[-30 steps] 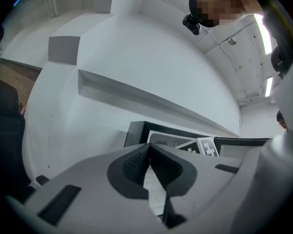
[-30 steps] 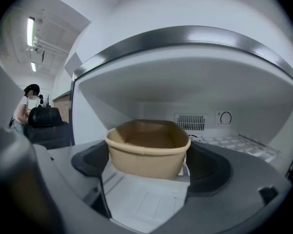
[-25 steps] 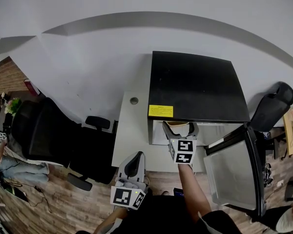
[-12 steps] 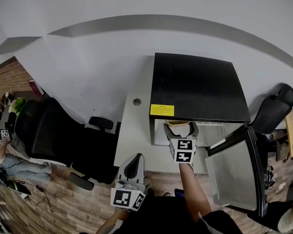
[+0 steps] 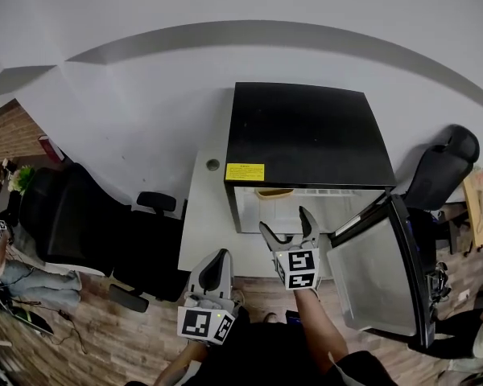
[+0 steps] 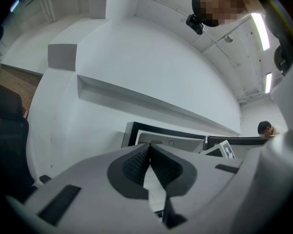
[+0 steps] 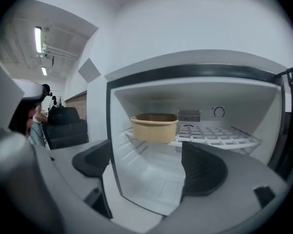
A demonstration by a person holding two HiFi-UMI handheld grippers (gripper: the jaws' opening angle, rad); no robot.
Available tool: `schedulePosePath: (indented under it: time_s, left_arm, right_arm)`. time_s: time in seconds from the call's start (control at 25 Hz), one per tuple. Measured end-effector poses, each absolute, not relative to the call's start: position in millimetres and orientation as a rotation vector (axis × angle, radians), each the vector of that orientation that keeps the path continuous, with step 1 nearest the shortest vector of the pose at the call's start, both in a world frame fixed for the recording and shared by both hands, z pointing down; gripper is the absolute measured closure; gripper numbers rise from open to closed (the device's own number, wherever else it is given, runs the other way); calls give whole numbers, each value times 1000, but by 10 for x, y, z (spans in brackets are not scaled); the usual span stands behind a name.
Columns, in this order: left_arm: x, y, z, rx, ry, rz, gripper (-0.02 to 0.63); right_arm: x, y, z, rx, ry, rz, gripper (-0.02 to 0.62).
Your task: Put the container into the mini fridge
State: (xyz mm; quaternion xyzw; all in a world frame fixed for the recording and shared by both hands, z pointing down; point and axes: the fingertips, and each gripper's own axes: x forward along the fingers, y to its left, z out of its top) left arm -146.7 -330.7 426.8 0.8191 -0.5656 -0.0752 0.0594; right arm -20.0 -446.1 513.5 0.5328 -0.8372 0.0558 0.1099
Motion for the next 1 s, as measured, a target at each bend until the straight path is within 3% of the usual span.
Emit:
schedulePosePath:
  time_s: [0.16,0.24,0.28,0.32,0.36,0.6,1.0]
  left_arm:
    - [-1220,-3131,4250,2494,-1704,-219,597]
    - [-1085,-3002,4262,2490,-1712,-211,597]
    - [-1017,-2922,4265,2487,-1717,-208,597]
    - [-952,-2837,4267,2485,-1723,-206,597]
    - [-892,-2754,4273,2484,-1729,-199,597]
    - [-653,-2381,4312,2469,-1751,-161,597]
    - [-643,-2077,4135,2541,-1724,-198,597]
  right_arm:
    - [20,-4078,5081,1540,-2501,176,137]
    - [182,-3910,5052,1555,-2503,184,188]
    - [279,-3827,5034,1576,-2499,182,254]
    - [376,-3746,5011,1600,-2498,179,391]
    - [462,-3670,4983,1618,-2504,179,458]
    - [817,-3283,4799,1649,-2561,222,533]
    - [799,-2490,4490,1671,-2606,241,560]
